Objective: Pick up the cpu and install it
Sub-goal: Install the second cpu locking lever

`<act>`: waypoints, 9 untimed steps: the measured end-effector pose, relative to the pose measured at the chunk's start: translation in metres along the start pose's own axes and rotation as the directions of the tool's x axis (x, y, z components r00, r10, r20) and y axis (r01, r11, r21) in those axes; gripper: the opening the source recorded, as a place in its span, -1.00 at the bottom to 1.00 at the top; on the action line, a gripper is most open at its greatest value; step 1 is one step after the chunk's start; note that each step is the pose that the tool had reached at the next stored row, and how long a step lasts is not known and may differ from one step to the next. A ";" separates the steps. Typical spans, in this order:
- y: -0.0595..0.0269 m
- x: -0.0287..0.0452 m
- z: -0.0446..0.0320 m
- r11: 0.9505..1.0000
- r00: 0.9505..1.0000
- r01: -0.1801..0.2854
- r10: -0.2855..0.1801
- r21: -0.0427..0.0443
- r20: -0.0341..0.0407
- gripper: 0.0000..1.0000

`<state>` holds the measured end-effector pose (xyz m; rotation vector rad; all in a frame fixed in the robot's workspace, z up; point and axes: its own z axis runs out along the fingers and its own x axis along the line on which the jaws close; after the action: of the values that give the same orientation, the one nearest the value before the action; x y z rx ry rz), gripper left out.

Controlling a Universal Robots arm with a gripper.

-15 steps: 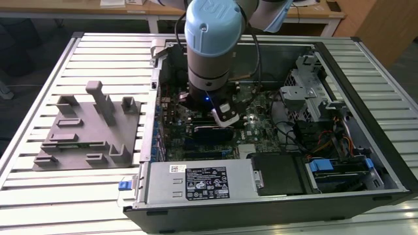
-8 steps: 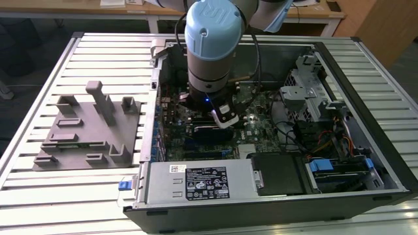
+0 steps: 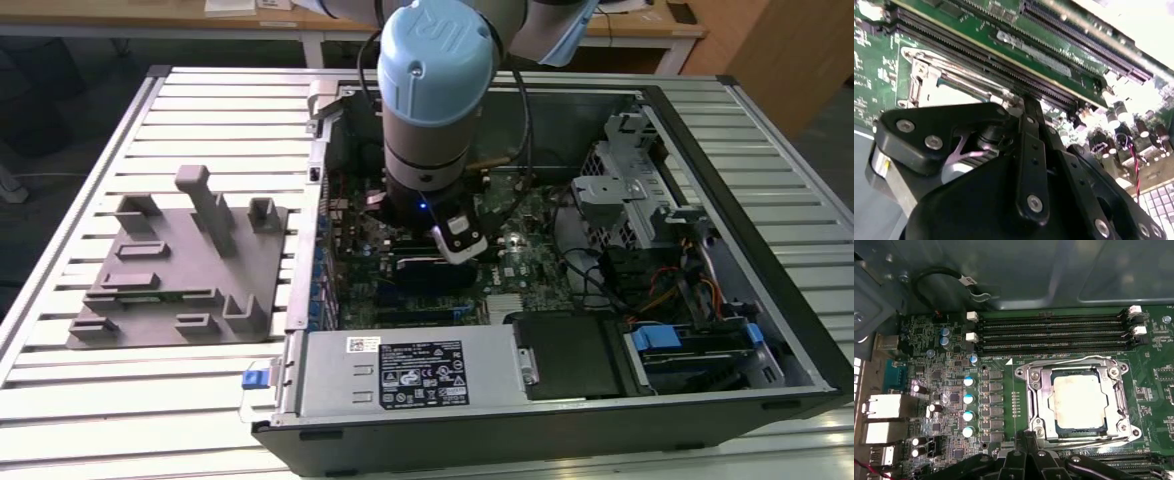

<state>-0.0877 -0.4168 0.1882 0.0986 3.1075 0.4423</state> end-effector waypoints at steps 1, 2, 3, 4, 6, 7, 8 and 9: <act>-0.0001 0.0000 0.0002 1.000 1.000 0.000 0.000 0.000 0.000 -0.79; -0.0001 0.0000 0.0003 1.000 1.000 0.000 0.000 0.000 0.000 -0.79; 0.0000 0.0000 0.0004 1.000 1.000 0.000 0.000 0.000 0.000 -0.79; 0.0000 -0.0001 0.0004 1.000 1.000 0.000 0.000 -0.001 0.000 -0.79; 0.0006 -0.0001 -0.0010 1.000 1.000 0.000 0.000 -0.002 0.001 -0.79; 0.0011 -0.0001 -0.0025 1.000 1.000 0.000 0.000 -0.002 0.001 -0.79; 0.0015 -0.0001 -0.0043 1.000 1.000 0.000 0.000 -0.001 0.001 -0.79; 0.0020 0.0000 -0.0063 1.000 1.000 0.000 0.000 -0.001 0.000 -0.79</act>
<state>-0.0876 -0.4167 0.1949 0.0986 3.1069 0.4434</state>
